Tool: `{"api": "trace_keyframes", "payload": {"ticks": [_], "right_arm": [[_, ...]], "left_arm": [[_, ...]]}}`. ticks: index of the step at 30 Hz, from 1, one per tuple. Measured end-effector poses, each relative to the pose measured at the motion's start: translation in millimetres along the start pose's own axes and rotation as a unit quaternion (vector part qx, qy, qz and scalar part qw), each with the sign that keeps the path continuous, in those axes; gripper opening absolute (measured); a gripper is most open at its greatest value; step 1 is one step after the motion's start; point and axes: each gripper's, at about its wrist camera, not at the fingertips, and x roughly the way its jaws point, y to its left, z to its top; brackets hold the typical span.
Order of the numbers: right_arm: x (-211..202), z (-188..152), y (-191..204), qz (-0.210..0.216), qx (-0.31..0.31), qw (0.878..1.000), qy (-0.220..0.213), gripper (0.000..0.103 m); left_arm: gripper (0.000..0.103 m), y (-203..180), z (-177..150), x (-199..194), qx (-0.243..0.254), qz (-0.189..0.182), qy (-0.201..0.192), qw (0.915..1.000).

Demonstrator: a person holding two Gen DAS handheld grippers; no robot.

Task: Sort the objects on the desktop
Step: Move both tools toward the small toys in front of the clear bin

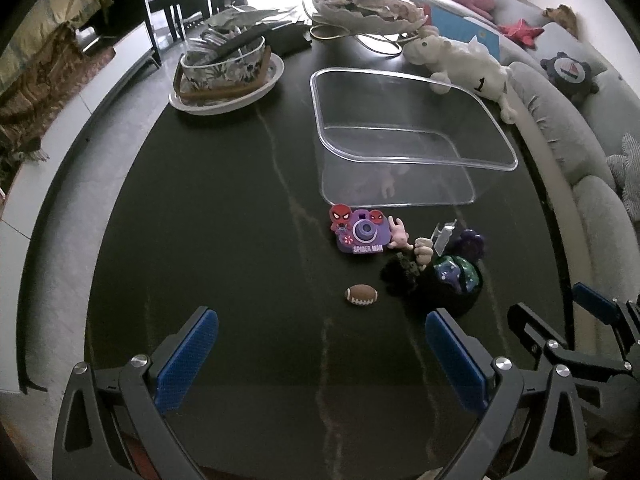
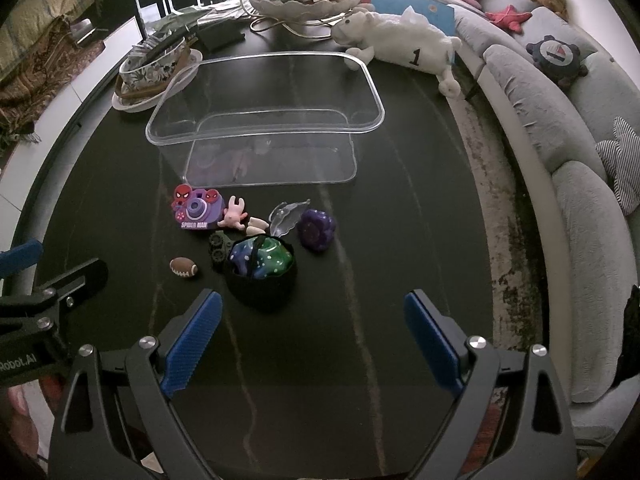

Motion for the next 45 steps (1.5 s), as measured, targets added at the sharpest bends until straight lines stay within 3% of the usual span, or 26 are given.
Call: {"api": "trace_keyframes", "payload": {"ticks": [16,26,39,45], "right_arm": [[-1.1,1.7,-2.3,0.007,0.006,1.0,-0.001,0.091],[0.1,1.4,-2.2,0.024,0.017,1.0,0.005,0.085],[3.4,-1.0,1.6,0.022,0.005,1.0,0.0,0.085],[5.1,-1.2,1.8,0.036,0.006,0.999,-0.005,0.085]], "left_arm": [[0.102,-5.3,-3.2,-0.3,0.023,0.013,-0.002,0.9997],[0.102,-1.6,-5.9,6.3,0.002,-0.017,0.008,0.9998],[0.102,-2.1,-8.5,9.3,0.014,-0.008,0.01,0.9998],[0.102,2.7,-8.0,11.4,-0.001,-0.028,0.018,0.9994]]}}
